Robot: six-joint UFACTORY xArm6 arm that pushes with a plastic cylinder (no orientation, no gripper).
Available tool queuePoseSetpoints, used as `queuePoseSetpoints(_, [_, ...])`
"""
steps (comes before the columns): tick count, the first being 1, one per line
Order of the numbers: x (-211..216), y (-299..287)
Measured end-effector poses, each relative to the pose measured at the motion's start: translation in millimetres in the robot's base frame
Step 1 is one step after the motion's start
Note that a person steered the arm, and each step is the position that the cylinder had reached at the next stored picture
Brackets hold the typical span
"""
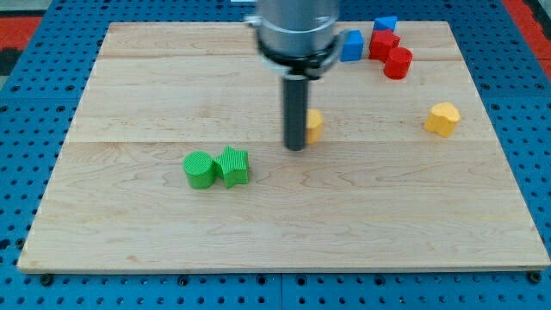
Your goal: Slide the triangle slightly into the blue cube
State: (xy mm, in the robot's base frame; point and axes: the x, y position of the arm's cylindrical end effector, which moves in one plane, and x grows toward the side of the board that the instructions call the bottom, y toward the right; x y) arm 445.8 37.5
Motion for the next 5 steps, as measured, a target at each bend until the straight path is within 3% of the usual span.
queuePoseSetpoints(1, [-11, -34])
queuePoseSetpoints(2, [-38, -14])
queuePoseSetpoints(3, [-40, 102])
queuePoseSetpoints(4, [-44, 123])
queuePoseSetpoints(5, [-100, 165])
